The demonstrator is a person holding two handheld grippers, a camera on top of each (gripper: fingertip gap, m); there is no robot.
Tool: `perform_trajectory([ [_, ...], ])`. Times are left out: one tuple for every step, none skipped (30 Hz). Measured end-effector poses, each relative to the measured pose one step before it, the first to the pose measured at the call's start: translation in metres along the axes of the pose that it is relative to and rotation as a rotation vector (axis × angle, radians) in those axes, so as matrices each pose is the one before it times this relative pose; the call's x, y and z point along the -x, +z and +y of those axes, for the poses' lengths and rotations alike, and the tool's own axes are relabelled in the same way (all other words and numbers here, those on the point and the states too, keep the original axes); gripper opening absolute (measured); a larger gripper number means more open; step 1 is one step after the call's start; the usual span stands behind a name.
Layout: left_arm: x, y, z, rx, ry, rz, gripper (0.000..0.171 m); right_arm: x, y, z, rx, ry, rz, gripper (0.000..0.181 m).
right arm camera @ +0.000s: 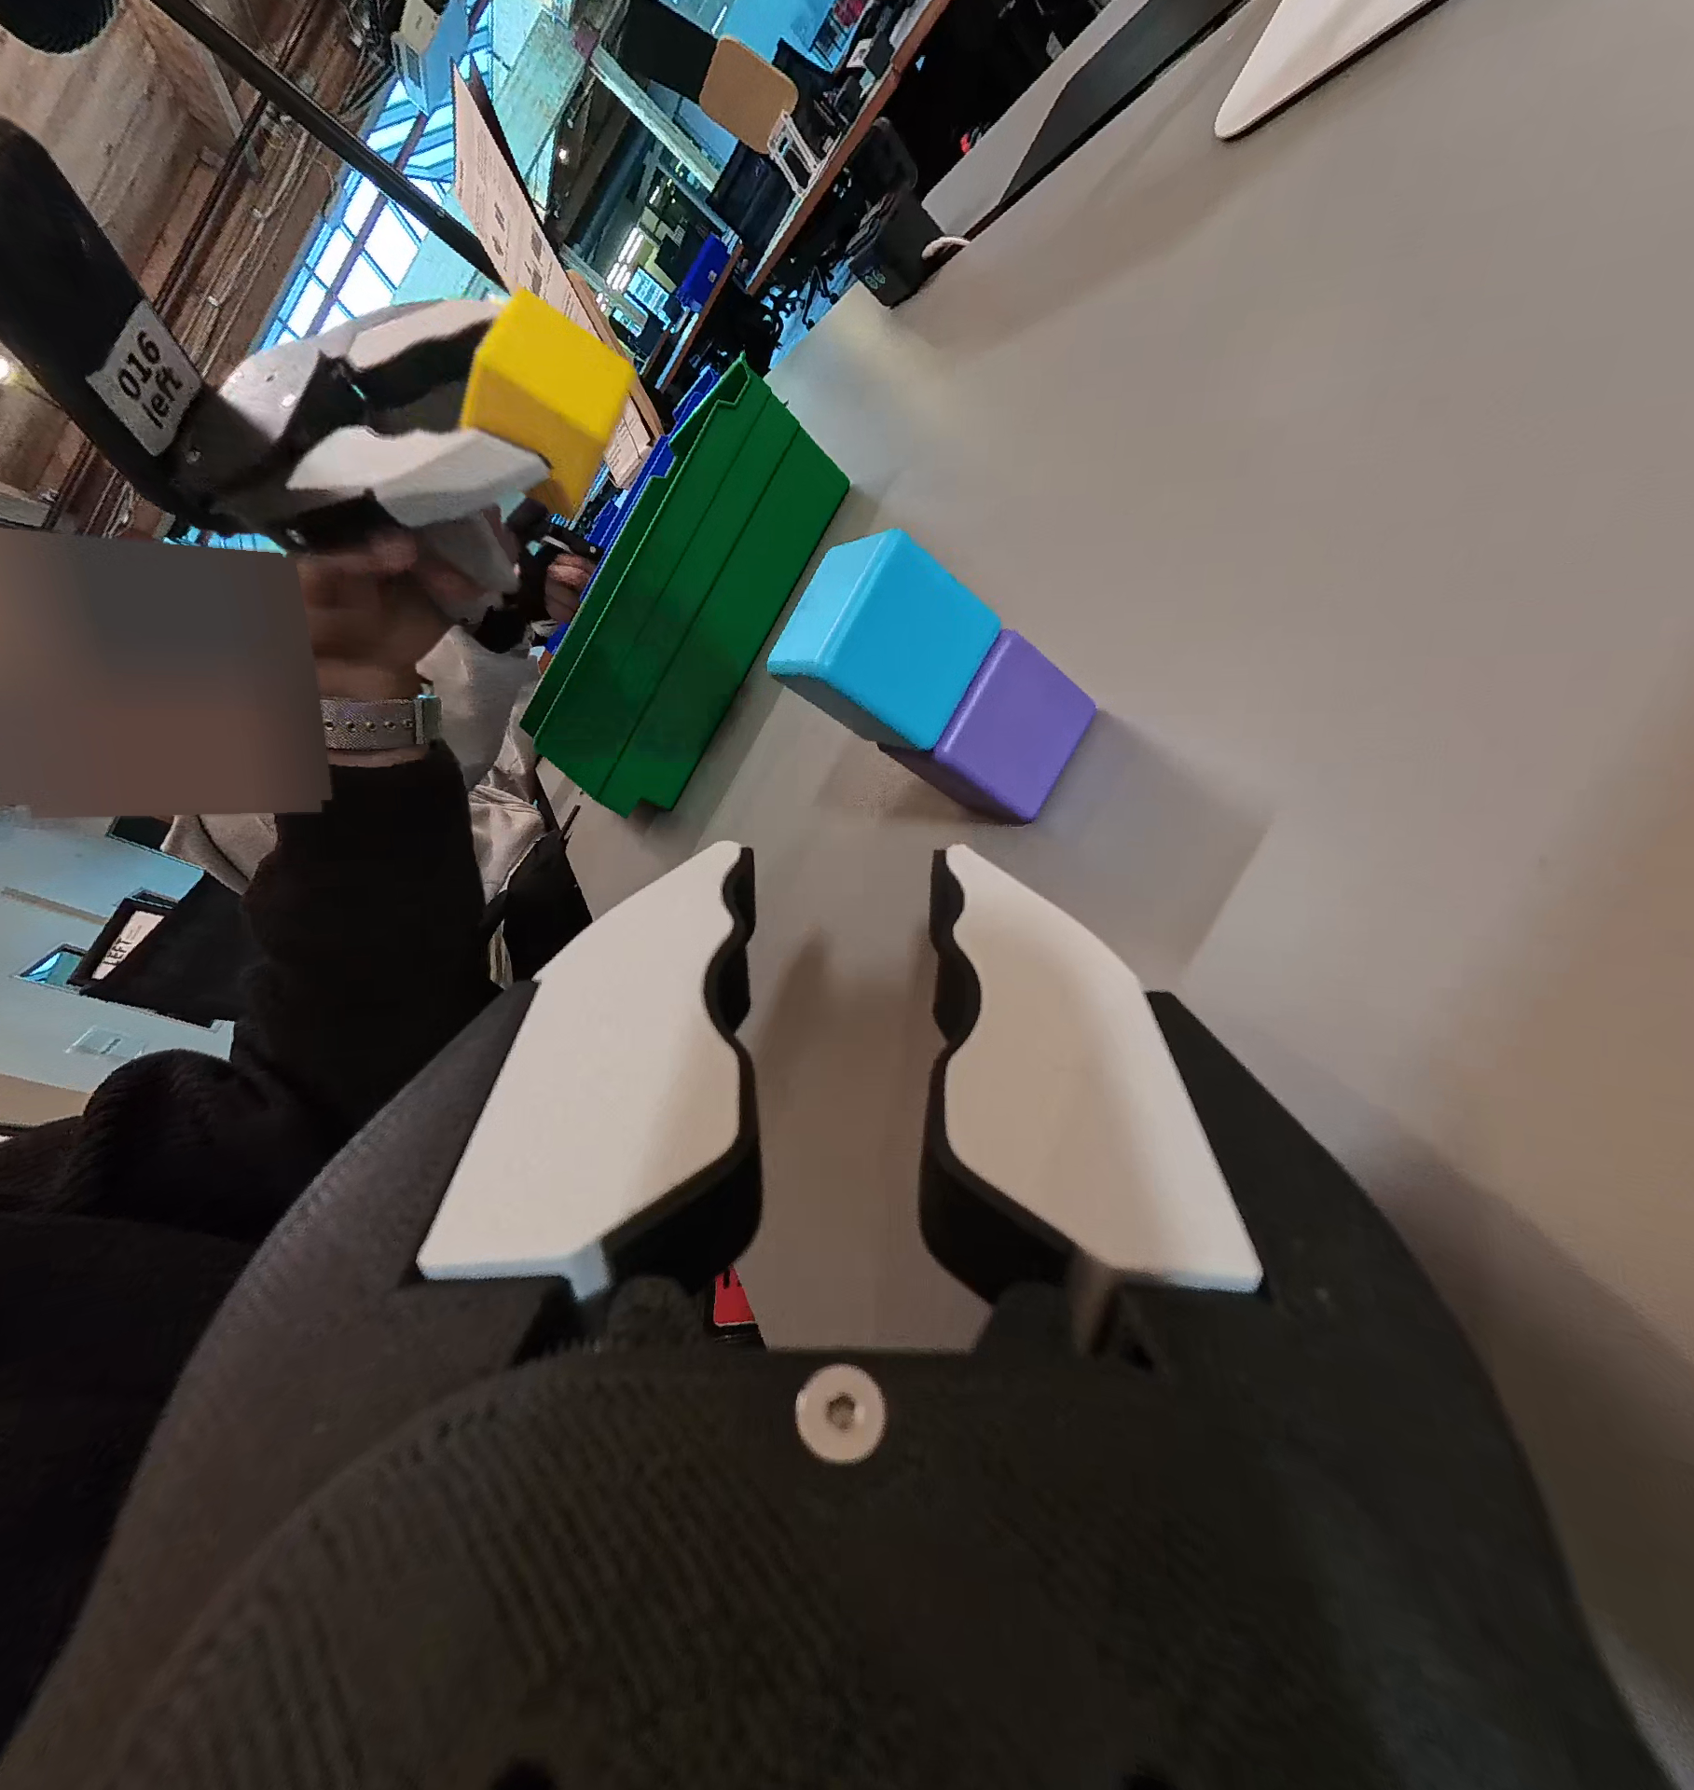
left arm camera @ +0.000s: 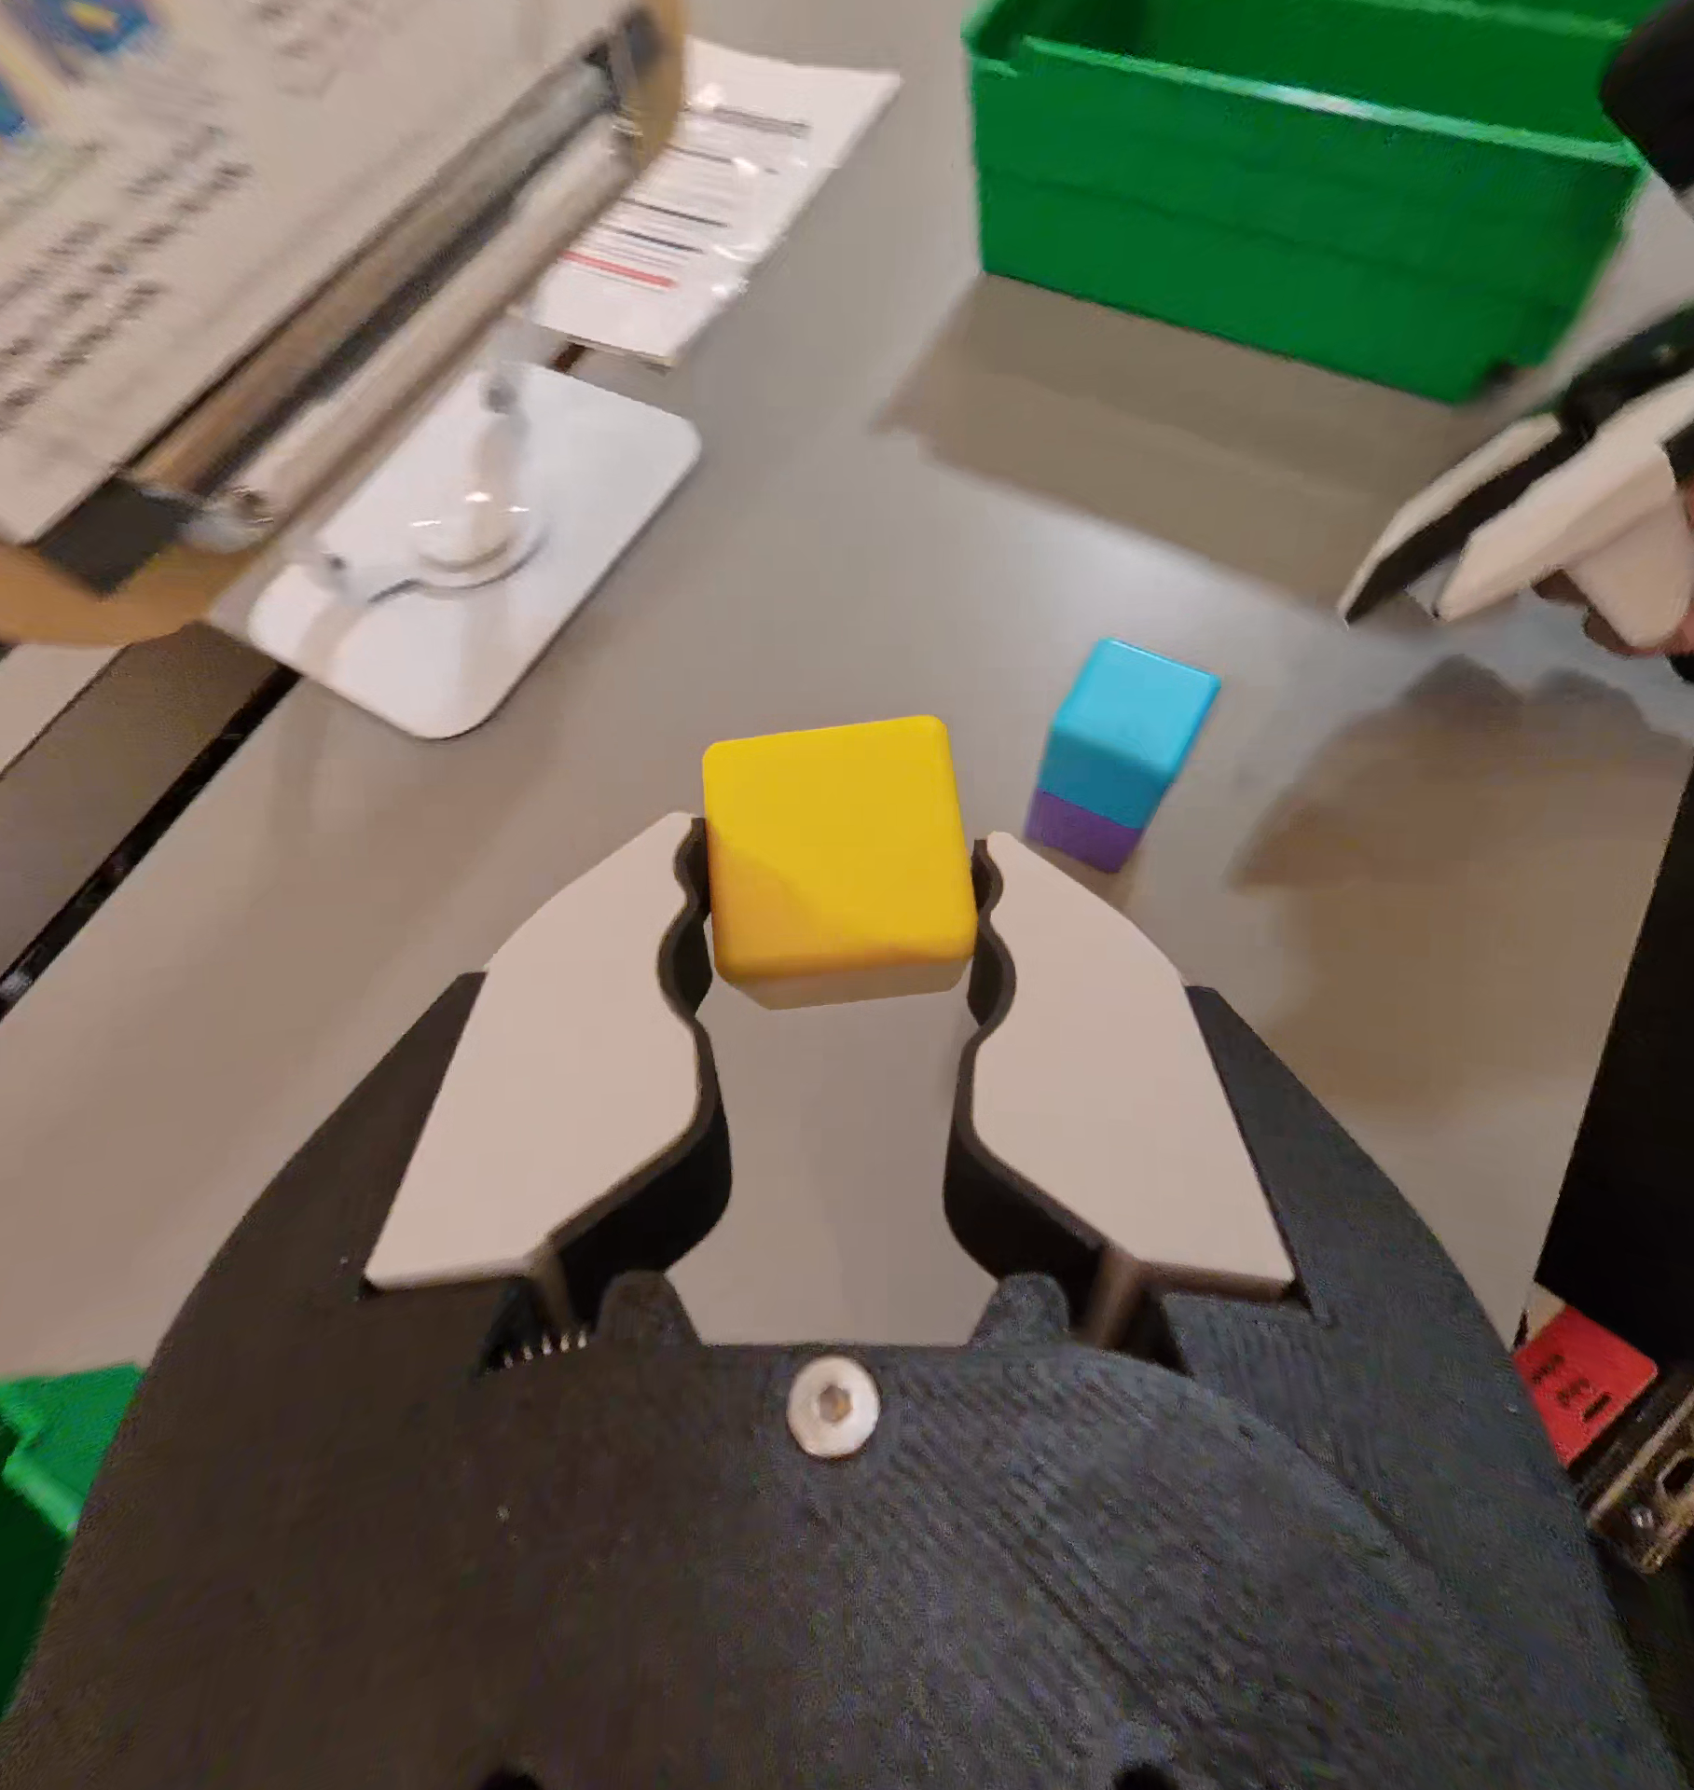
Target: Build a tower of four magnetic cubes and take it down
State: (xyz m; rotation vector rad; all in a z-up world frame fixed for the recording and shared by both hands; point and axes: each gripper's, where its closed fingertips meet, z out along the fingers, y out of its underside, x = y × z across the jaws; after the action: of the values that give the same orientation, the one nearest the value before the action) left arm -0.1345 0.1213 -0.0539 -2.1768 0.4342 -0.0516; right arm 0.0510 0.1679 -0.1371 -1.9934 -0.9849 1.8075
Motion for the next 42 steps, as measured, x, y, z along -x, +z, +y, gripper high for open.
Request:
perform_trajectory([
  [-0.00779,0.0089,0.00246,0.0314,0.0274,0.0182,0.054,-0.00026,-0.00073,0.00044,0.0002,0.002,0.0003,0.035],
  [-0.00506,0.00743,0.00152,0.02255,0.0174,0.0102,0.054,-0.00022,-0.00091,0.00048,0.0001,0.002,0.0001,0.035],
  [-0.00428,0.00543,-0.00138,-0.00199,0.0014,0.0165,0.054,-0.00021,-0.00107,0.00039,-0.0006,0.0016,0.0004,0.035],
  [-0.00456,0.00388,-0.00324,-0.01656,-0.0125,0.0297,0.054,-0.00006,-0.00122,0.00051,-0.0008,0.0011,0.0005,0.036],
  [-0.00416,0.00294,-0.00334,-0.01675,-0.0159,0.0353,0.054,0.00015,-0.00129,0.00077,0.0005,0.0004,0.0,0.036],
  [-0.00279,0.00252,-0.00311,-0.01346,-0.0093,0.0272,0.054,-0.00003,-0.00134,0.00107,0.0018,-0.0003,0.001,0.036],
  [-0.00161,0.00223,-0.00248,-0.01136,0.004,0.0166,0.054,-0.00028,-0.00113,0.00108,0.0019,-0.0002,0.0023,0.036],
  [-0.00185,0.00235,-0.00193,-0.00762,0.0134,0.0145,0.053,-0.0004,-0.00121,0.00107,0.0016,0.0006,0.0026,0.036],
  [-0.00378,0.00252,-0.00148,-0.00443,0.0227,0.0237,0.054,-0.00044,-0.0012,0.00103,0.0014,0.0015,0.0022,0.036],
  [-0.00575,0.00292,-0.00152,-0.00503,0.0312,0.0316,0.053,-0.00047,-0.00148,0.00121,0.0016,0.0018,0.002,0.036],
  [-0.00614,0.00335,-0.00147,-0.00294,0.0325,0.0311,0.054,-0.00028,-0.00166,0.00119,0.0014,0.0018,0.0022,0.036],
  [-0.00427,0.00401,-0.00135,0.00174,0.025,0.0201,0.054,-0.00031,-0.00209,0.00105,0.0001,0.0017,0.0024,0.037],
  [-0.00178,0.0047,-0.00069,0.0098,0.0148,0.0092,0.054,-0.00027,-0.0023,0.00101,-0.0009,0.0023,0.0024,0.037],
  [-0.00013,0.005,-0.00037,0.01308,0.0054,0.005,0.054,-0.0002,-0.00246,0.00076,-0.0021,0.0034,0.0014,0.037],
  [-0.00064,0.00497,-0.00065,0.00958,0.0004,0.0112,0.054,-0.00003,-0.00273,0.00056,-0.004,0.0046,0.0002,0.037],
  [-0.00177,0.005,-0.00121,0.00351,0.0017,0.0194,0.054,-0.00009,-0.00274,0.00052,-0.0049,0.0052,0.0003,0.037],
  [-0.00279,0.00475,-0.00122,-0.00005,0.0059,0.0232,0.054,-0.00024,-0.00272,0.00028,-0.0049,0.0037,0.0014,0.037],
  [-0.00306,0.00449,-0.00079,0.00149,0.0097,0.0224,0.054,-0.00038,-0.00245,0.00014,-0.0048,0.0012,0.0027,0.037],
  [-0.00252,0.00422,-0.00008,0.00682,0.0127,0.0169,0.054,-0.00056,-0.00227,0.00013,-0.0037,-0.0005,0.0037,0.037],
  [-0.00163,0.00389,-0.00004,0.00966,0.0158,0.0109,0.054,-0.00055,-0.00197,0.00048,-0.0017,-0.0006,0.0039,0.037],
  [-0.00117,0.00339,-0.00031,0.00988,0.0164,0.009,0.054,-0.00052,-0.00191,0.0008,-0.0003,0.0009,0.0027,0.038],
  [-0.00119,0.00281,-0.00036,0.00995,0.0114,0.0124,0.054,-0.00007,-0.00198,0.00086,-0.0004,0.0024,-0.0016,0.038],
  [-0.00132,0.00226,-0.00036,0.00885,0.0061,0.0164,0.054,0.00077,-0.00208,0.00051,-0.0024,0.0041,-0.0071,0.038],
  [-0.00116,0.00185,-0.00072,0.00417,0.0048,0.017,0.054,0.00077,-0.00232,0.0,-0.0054,0.0058,-0.0076,0.039],
  [-0.00123,0.00139,-0.00057,0.00029,0.0058,0.0169,0.053,0.00041,-0.0026,-0.00029,-0.0075,0.0056,-0.0037,0.039],
  [-0.00125,0.00114,-0.00047,-0.00159,0.006,0.0177,0.054,-0.00002,-0.00256,-0.00019,-0.0075,0.0047,-0.0009,0.039],
  [-0.00164,0.00098,-0.00033,-0.00165,0.0051,0.0196,0.053,-0.00012,-0.00249,-0.00034,-0.0066,0.0038,0.0001,0.039],
  [-0.00085,0.00091,-0.00047,-0.00268,0.0034,0.0155,0.053,-0.00015,-0.00241,-0.00012,-0.0059,0.0022,0.0015,0.039],
  [0.00007,0.0009,-0.00077,-0.00328,0.0031,0.0094,0.053,-0.00023,-0.00206,-0.00005,-0.0051,0.0012,0.002,0.039],
  [0.00086,0.00082,-0.0013,-0.00614,0.0032,0.005,0.053,-0.00011,-0.00186,0.00003,-0.0038,0.0014,0.0012,0.039],
  [0.00088,0.00087,-0.00146,-0.00791,0.0025,0.006,0.053,-0.00002,-0.00149,0.00026,-0.0029,0.0015,0.0009,0.039],
  [0.00037,0.00073,-0.00136,-0.00823,0.0011,0.0084,0.053,-0.00017,-0.00144,0.00021,-0.0025,0.0011,0.0014,0.039],
  [-0.00024,0.00069,-0.00107,-0.00827,-0.0004,0.0127,0.053,-0.00015,-0.00124,0.00024,-0.0024,0.001,0.0017,0.039],
  [-0.00073,0.00052,-0.00012,-0.00565,-0.0018,0.016,0.053,-0.00013,-0.00115,0.00012,-0.0026,0.0013,0.0012,0.039],
  [-0.00047,0.00035,0.0004,-0.00357,-0.0024,0.0146,0.054,-0.00014,-0.00123,0.00019,-0.0026,0.0017,0.0009,0.039],
  [0.00014,0.00031,0.00115,-0.00054,-0.0019,0.0108,0.054,-0.00009,-0.00123,0.0,-0.003,0.002,0.0008,0.039],
  [0.00045,0.00011,0.00103,-0.00091,-0.0002,0.008,0.053,-0.00014,-0.00119,0.0,-0.0035,0.0022,0.0007,0.039],
  [-0.00003,0.00016,0.00057,-0.00345,0.0013,0.0097,0.053,-0.00017,-0.00118,-0.00013,-0.0037,0.0026,0.0007,0.039],
  [-0.00013,0.00003,-0.00005,-0.00645,0.0013,0.009,0.053,-0.00014,-0.00118,-0.00014,-0.0038,0.0029,0.0005,0.039],
  [-0.00023,0.00003,-0.00013,-0.0057,0.0011,0.0087,0.053,-0.00018,-0.00119,-0.00024,-0.0039,0.0029,0.0004,0.039],
  [0.00001,0.00008,-0.00038,-0.00529,0.0019,0.0059,0.053,-0.00022,-0.00101,-0.00026,-0.0037,0.0025,0.0005,0.039],
  [0.00011,0.00034,-0.00029,-0.00493,0.0036,0.0043,0.053,-0.00017,-0.00095,-0.00019,-0.0031,0.0019,0.0009,0.039],
])
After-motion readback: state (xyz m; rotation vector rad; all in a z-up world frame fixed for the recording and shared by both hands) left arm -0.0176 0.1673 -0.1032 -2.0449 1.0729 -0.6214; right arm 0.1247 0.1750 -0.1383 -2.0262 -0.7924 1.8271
